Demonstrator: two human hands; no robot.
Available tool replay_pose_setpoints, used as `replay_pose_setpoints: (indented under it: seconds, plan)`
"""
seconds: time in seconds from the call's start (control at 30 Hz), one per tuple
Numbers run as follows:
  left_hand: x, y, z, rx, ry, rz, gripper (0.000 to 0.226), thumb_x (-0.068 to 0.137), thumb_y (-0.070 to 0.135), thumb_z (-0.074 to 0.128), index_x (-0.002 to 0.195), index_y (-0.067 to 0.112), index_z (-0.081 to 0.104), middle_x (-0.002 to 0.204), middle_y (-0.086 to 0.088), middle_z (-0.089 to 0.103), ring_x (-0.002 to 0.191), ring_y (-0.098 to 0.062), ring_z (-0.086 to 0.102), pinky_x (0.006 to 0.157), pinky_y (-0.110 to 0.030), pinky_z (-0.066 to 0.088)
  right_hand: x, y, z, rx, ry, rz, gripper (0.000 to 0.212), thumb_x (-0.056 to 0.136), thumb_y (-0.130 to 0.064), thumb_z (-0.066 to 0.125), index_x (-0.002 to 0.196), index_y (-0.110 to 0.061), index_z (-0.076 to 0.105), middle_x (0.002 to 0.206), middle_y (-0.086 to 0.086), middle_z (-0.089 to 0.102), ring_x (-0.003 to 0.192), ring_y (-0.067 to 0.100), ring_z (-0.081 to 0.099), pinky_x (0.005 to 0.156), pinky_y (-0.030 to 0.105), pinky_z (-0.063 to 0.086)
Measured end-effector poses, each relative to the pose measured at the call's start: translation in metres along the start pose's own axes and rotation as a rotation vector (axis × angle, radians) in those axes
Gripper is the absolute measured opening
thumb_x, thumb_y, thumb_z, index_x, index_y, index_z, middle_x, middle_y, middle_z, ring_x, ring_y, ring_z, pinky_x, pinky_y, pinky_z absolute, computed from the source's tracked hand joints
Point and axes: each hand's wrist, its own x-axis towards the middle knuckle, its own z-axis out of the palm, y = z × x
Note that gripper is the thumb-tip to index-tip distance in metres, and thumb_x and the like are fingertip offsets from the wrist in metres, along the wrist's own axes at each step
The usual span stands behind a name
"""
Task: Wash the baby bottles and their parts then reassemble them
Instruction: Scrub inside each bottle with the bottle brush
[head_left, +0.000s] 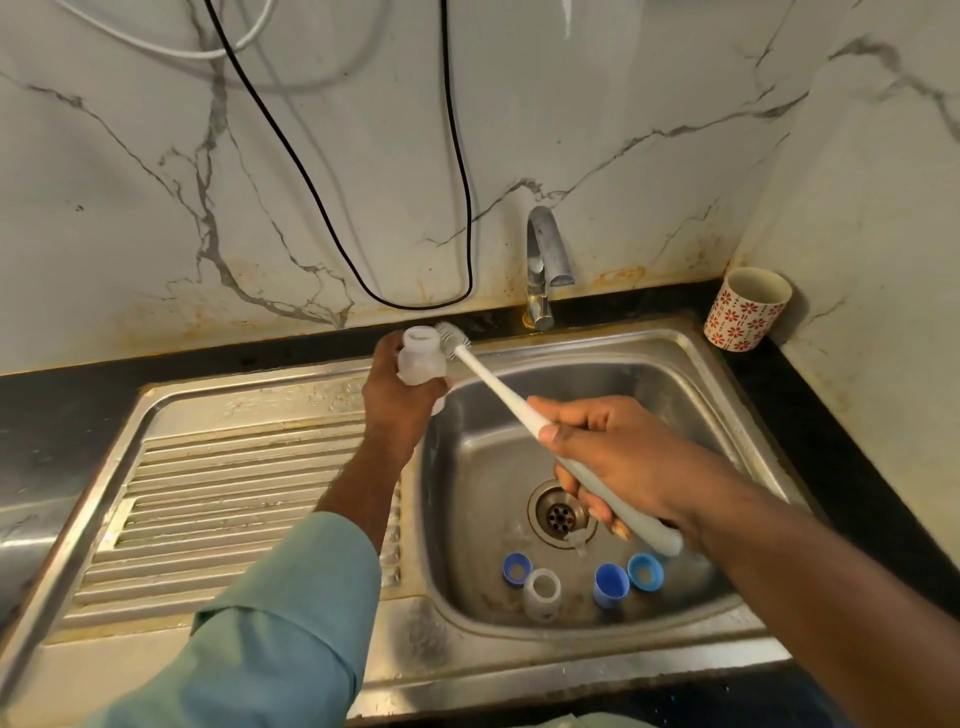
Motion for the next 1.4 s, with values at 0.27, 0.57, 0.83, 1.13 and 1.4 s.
replay_pose_setpoints:
  seconds: [0.27,0.57,0.83,1.13,1.4]
  plan:
    - [0.004,0.009,0.005,-0.071,-0.010,-0.078,0.060,0.076,0.009,0.076,0.128,0.024,0.053,0.107,0.007,0.060,0.103,-0.020,0.060,0.081,-0.049,0.059,-0.001,0.000,-0.003,0.086,-0.025,-0.024,0.042,0.100,-0.022,0.051,0.137,-0.043,0.050,0.069,0.006,0.058,0.042,0.010,0.045,0.037,0.023,0.040]
    - [0.013,0.007,0.014,-0.017,-0.095,-0.064,0.049,0.077,0.009,0.073,0.122,0.022,0.059,0.110,0.000,0.065,0.100,-0.021,0.062,0.073,-0.024,0.050,0.005,0.000,-0.010,0.184,-0.003,0.015,0.040,0.099,-0.021,0.053,0.135,-0.040,0.053,0.066,0.007,0.057,0.041,0.011,0.044,0.035,0.022,0.038]
    - [0.010,0.012,0.011,-0.052,-0.158,-0.121,0.063,0.085,-0.004,0.059,0.136,0.017,0.028,0.110,-0.001,0.048,0.092,-0.012,0.053,0.064,-0.025,0.046,0.004,0.008,-0.006,0.270,-0.009,0.022,0.034,0.099,-0.020,0.052,0.125,-0.041,0.060,0.067,0.009,0.057,0.040,0.012,0.042,0.033,0.021,0.037]
    - [0.009,0.005,0.014,0.054,-0.100,-0.003,0.061,0.079,0.023,0.082,0.125,0.015,0.043,0.119,-0.003,0.055,0.105,-0.017,0.056,0.076,-0.022,0.046,0.011,0.008,-0.012,0.313,-0.020,0.031,0.035,0.099,-0.018,0.052,0.128,-0.037,0.059,0.065,0.009,0.055,0.039,0.012,0.039,0.032,0.020,0.035]
    - [0.012,-0.001,0.005,0.215,0.074,-0.010,0.057,0.075,0.017,0.082,0.128,0.021,0.059,0.112,0.005,0.064,0.099,-0.015,0.058,0.087,-0.032,0.049,0.016,0.014,-0.003,0.395,-0.070,0.057,0.030,0.099,-0.019,0.052,0.122,-0.035,0.063,0.064,0.008,0.055,0.039,0.011,0.039,0.031,0.019,0.033]
